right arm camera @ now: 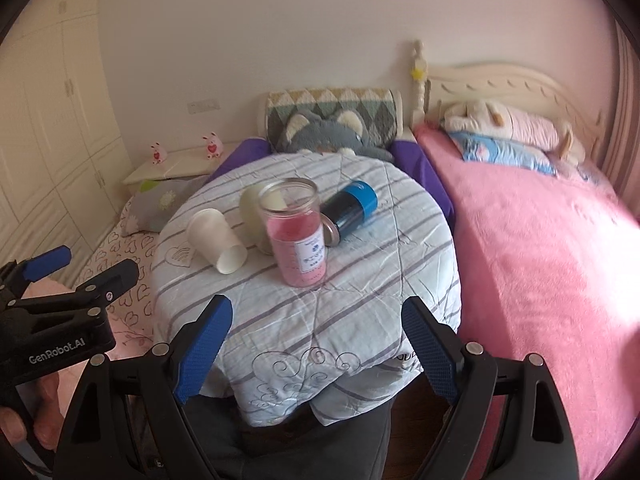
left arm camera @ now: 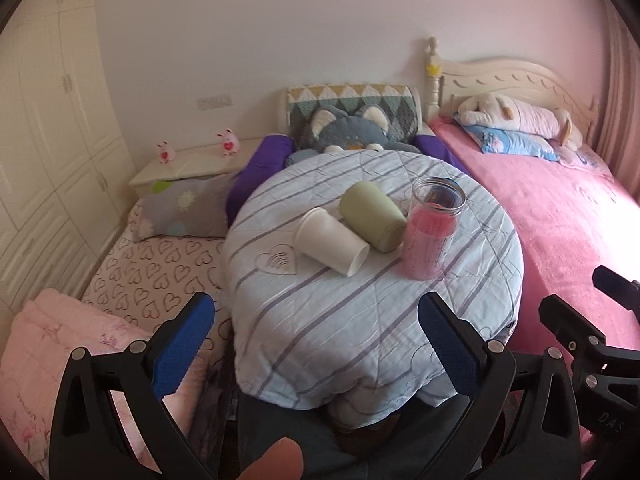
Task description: Flip cup upright
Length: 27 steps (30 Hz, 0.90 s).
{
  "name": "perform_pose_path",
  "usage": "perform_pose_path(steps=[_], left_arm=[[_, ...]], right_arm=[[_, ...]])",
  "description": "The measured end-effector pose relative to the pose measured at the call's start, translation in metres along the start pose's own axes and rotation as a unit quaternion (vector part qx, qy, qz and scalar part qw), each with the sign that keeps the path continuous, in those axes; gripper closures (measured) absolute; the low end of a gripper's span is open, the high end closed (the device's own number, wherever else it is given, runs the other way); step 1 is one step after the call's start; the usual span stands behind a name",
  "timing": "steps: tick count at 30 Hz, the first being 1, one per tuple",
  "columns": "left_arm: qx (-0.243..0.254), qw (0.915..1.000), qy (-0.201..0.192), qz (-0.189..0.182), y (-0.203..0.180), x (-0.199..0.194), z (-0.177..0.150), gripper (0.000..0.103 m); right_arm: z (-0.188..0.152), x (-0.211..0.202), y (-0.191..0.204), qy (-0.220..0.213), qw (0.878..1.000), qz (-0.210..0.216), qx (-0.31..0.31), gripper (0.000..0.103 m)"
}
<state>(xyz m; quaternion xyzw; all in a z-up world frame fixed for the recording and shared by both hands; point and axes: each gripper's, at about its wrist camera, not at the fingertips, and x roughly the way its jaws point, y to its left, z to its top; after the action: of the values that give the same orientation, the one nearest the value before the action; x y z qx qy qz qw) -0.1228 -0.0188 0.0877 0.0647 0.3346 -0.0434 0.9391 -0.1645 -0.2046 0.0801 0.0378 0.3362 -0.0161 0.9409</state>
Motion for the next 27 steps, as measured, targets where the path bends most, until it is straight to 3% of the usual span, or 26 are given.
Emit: perform_pose_path(steps=[8, 12, 27], left_arm=[[0.006, 0.9985, -0.050, 0.023, 0.014, -0.061, -0.032, 0.000], [0.006, 0.9974, -0.065, 0.032, 0.013, -0.072, -0.036, 0.000], [-0.005, 0.9986, -0.047, 0.023, 0.015, -0.066, -0.042, 0.000]], right_arm=[[-0.026, -0.054, 0.025, -0.051, 0.999, -0.008, -0.018, 0.015], [-0.031, -0.065, 0.033, -0.064, 0.998, -0.002, -0.026, 0.015], [-0.037, -0.060, 0.033, -0.056, 0.998, 0.003, -0.025, 0.015]])
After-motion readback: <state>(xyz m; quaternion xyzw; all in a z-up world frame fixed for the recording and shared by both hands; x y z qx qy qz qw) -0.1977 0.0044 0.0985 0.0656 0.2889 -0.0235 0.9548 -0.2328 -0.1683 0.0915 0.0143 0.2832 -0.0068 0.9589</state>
